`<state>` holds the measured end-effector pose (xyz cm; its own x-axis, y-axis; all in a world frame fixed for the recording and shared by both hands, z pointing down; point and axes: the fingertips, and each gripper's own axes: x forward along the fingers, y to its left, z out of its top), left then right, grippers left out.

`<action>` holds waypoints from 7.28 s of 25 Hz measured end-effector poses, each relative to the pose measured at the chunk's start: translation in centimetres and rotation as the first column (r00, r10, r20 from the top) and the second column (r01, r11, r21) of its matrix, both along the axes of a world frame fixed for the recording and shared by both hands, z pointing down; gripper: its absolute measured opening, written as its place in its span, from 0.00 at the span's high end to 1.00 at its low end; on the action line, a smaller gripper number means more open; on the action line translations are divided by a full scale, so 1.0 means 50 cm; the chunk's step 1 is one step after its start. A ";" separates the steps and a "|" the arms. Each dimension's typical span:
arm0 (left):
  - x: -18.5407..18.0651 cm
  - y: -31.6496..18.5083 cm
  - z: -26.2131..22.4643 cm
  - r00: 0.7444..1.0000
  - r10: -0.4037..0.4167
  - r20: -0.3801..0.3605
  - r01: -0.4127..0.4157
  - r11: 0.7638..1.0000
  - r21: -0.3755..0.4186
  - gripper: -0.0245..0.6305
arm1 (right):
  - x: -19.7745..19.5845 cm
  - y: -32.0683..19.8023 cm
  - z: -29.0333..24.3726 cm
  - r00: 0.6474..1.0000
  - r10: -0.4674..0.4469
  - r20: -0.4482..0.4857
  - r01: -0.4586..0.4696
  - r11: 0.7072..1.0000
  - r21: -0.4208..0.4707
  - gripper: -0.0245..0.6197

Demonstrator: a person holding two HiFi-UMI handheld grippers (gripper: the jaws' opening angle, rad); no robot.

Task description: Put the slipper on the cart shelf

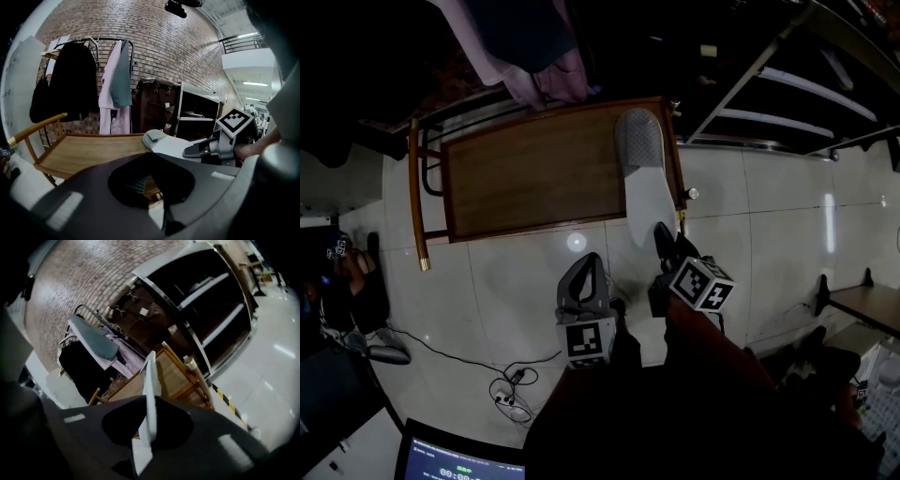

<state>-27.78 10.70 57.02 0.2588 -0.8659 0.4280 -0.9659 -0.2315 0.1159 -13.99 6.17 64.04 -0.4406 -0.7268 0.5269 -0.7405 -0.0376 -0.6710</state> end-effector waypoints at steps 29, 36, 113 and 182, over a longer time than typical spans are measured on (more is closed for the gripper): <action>-0.034 -0.137 -0.535 0.988 0.073 -0.138 -0.003 0.892 0.453 0.94 | 0.030 -0.030 -0.757 0.850 0.358 -0.387 0.160 0.525 0.836 0.90; -0.036 -0.130 -0.548 0.994 0.067 -0.091 -0.016 0.879 0.477 0.94 | 0.043 -0.009 -0.748 0.829 0.391 -0.399 0.141 0.545 0.827 0.90; 0.619 -0.488 -0.295 0.998 -0.051 0.033 0.041 0.964 0.262 0.94 | 0.762 -0.819 -0.194 0.919 0.209 -0.334 -0.139 0.965 0.223 0.86; 0.739 -0.520 -0.388 0.997 0.070 -0.013 -0.060 0.928 0.367 0.94 | 0.705 -0.434 -0.511 0.777 0.129 -0.617 0.334 0.746 0.577 0.96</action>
<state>9.15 -15.27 37.61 0.3264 -0.9421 0.0773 -0.9452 -0.3246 0.0351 21.25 -15.54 38.47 -0.3031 -0.9434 0.1347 -0.9462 0.3147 0.0752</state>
